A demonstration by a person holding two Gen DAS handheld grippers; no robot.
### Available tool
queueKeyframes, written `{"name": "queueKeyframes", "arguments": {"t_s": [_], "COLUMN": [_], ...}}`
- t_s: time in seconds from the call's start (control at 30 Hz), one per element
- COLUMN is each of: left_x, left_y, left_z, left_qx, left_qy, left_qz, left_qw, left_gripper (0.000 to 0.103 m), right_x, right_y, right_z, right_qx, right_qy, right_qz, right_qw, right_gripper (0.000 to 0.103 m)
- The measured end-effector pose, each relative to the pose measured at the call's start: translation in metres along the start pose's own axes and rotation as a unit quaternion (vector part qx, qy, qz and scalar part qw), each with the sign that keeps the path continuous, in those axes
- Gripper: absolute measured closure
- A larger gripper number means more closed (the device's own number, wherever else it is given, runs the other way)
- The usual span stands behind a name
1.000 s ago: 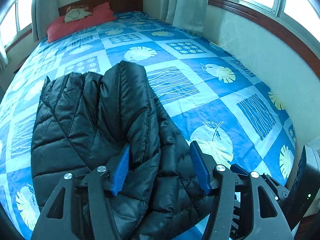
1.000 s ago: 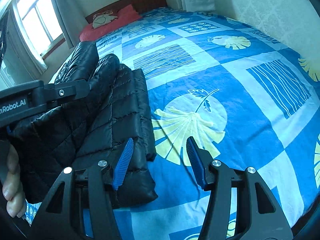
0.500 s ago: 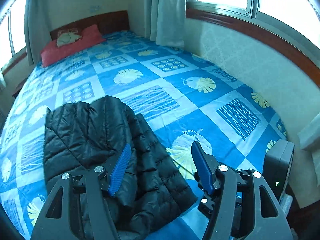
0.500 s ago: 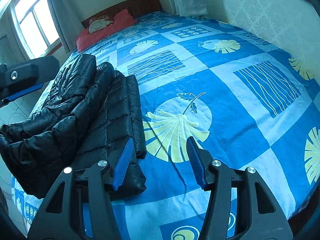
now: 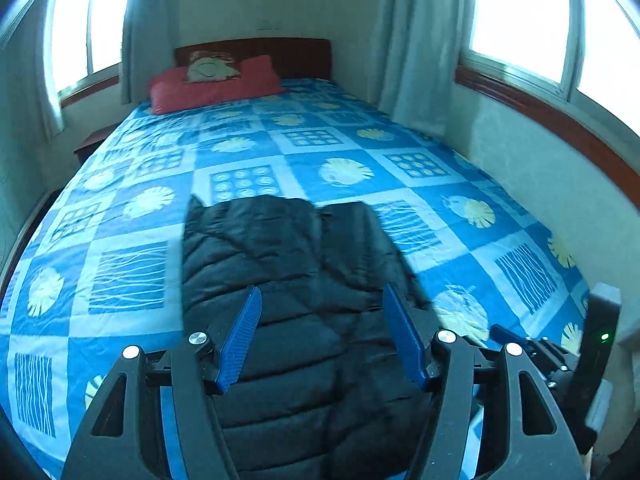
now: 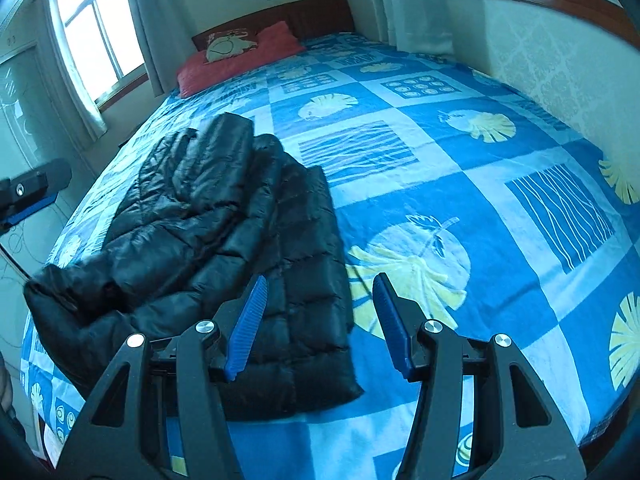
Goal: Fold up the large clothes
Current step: 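Close the right tool on the folded jacket edge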
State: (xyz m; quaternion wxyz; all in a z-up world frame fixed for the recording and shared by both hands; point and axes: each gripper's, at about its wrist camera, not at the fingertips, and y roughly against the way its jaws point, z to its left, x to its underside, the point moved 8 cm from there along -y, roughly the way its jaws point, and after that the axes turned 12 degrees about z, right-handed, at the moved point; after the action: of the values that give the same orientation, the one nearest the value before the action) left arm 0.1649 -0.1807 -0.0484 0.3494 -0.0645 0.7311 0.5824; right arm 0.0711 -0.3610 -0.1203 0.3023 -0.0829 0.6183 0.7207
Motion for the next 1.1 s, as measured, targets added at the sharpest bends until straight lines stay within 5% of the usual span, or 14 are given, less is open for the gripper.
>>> {"name": "queueKeyframes", "arguments": {"t_s": [0.17, 0.27, 0.57, 0.63, 0.73, 0.93, 1.1], "left_x": [0.012, 0.022, 0.041, 0.044, 0.049, 0.049, 0.056], "left_y": [-0.007, -0.018, -0.041, -0.047, -0.054, -0.055, -0.087], "left_z": [0.06, 0.089, 0.111, 0.109, 0.104, 0.093, 0.072], "left_qx": [-0.025, -0.025, -0.007, -0.002, 0.008, 0.042, 0.063], "left_qy": [0.054, 0.086, 0.111, 0.107, 0.106, 0.109, 0.093], "left_qz": [0.005, 0.016, 0.037, 0.043, 0.052, 0.039, 0.076], "left_qw": [0.9982, 0.9959, 0.9931, 0.9933, 0.993, 0.9924, 0.9908], "left_gripper": [0.04, 0.04, 0.04, 0.04, 0.04, 0.04, 0.04], "right_x": [-0.025, -0.04, -0.051, -0.045, -0.042, -0.042, -0.03], "right_y": [0.006, -0.002, -0.058, -0.068, -0.073, -0.077, -0.103], "right_z": [0.026, 0.042, 0.07, 0.074, 0.073, 0.024, -0.004], "right_qx": [-0.013, -0.023, -0.033, -0.046, -0.026, 0.017, 0.032], "right_qy": [0.01, 0.015, 0.024, 0.03, 0.05, 0.024, 0.024], "right_qz": [-0.012, -0.008, 0.066, 0.087, 0.084, 0.072, 0.092], "right_qw": [1.0, 1.0, 0.997, 0.995, 0.995, 0.997, 0.995], "right_gripper": [0.047, 0.038, 0.034, 0.071, 0.086, 0.089, 0.091]}}
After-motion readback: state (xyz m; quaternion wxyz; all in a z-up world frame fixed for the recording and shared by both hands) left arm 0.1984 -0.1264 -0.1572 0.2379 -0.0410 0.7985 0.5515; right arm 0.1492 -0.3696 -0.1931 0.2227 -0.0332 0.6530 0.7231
